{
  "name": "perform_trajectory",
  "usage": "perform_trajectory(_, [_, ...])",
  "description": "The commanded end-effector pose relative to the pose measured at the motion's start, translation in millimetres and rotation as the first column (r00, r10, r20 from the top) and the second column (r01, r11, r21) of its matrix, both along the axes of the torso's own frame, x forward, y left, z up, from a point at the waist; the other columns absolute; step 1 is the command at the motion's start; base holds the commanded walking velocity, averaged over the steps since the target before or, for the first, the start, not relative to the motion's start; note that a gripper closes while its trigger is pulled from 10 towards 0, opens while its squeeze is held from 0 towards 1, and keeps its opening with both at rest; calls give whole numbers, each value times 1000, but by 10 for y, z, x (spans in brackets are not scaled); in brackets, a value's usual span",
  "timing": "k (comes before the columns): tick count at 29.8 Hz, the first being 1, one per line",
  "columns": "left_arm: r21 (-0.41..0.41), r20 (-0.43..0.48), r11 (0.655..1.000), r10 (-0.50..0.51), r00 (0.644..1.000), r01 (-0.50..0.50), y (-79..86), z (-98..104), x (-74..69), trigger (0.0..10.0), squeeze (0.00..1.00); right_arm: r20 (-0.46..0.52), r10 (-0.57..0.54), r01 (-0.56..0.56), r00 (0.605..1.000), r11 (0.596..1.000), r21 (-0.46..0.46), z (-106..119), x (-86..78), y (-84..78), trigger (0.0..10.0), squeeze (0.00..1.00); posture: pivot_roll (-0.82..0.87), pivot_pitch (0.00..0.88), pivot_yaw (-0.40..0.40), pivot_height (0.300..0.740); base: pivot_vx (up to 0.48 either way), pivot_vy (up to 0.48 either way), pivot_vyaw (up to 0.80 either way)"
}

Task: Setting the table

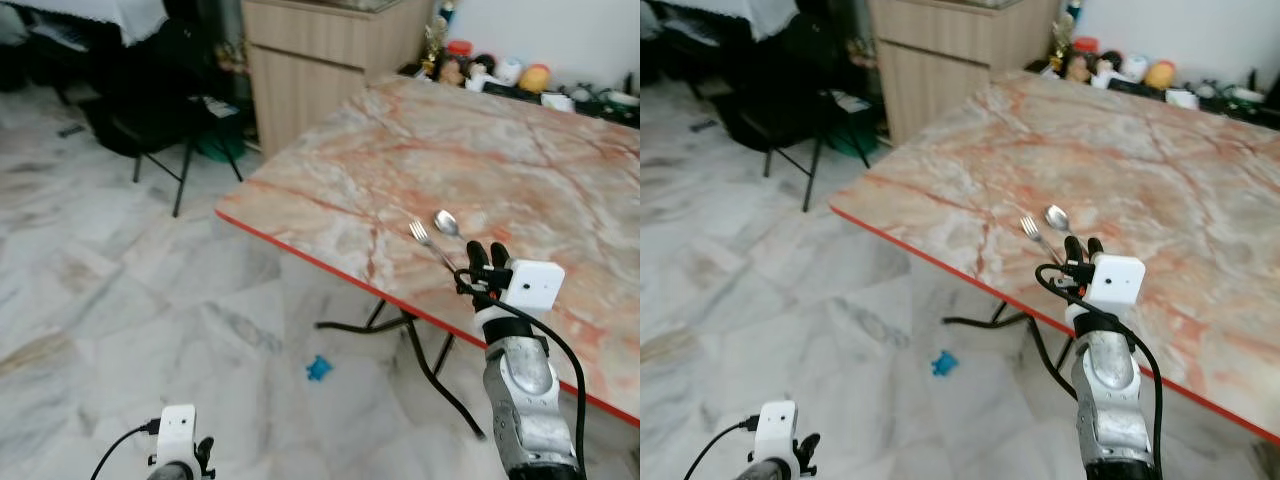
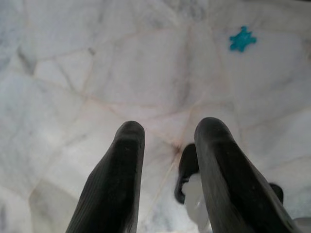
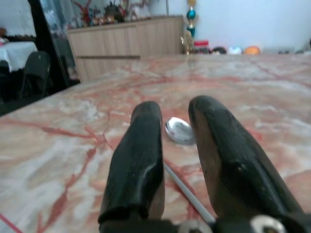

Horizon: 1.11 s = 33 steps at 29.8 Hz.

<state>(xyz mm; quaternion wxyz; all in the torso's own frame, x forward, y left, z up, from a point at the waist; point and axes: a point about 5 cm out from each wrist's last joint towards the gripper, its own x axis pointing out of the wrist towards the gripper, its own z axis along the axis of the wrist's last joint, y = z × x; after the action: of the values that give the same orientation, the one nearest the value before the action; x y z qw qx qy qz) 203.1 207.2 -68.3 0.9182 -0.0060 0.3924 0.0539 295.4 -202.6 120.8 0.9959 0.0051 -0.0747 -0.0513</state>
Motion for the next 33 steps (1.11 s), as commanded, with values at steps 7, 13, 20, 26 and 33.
perform_trajectory(7, [0,-24,1000,14,1000,-14,8,-30,-48,10000,0,2,18,-18,1000,1000,20,6,21,46,10000,0,35,13,-9,736,0,0,401])
perform_trajectory(13, [-2,-27,1000,12,1000,-13,-3,-36,-56,10000,0,1,24,-24,1000,999,24,8,23,58,10000,0,35,12,-10,736,0,0,0])
perform_trajectory(20, [-10,-28,1000,13,1000,-13,-24,-44,-64,10000,0,-16,-11,12,1000,999,51,-22,42,27,10000,0,39,11,-15,736,34,0,-86])
perform_trajectory(26, [-8,-21,1000,11,1000,-11,-27,-34,-47,10000,0,-11,-7,8,1000,999,44,-9,62,37,10000,0,39,8,-15,736,282,0,-768])
perform_trajectory(33, [-7,-11,1000,9,1000,-9,-12,-26,-44,10000,0,-8,-1,2,1000,999,42,-13,70,80,10000,0,42,0,-15,736,307,0,0])
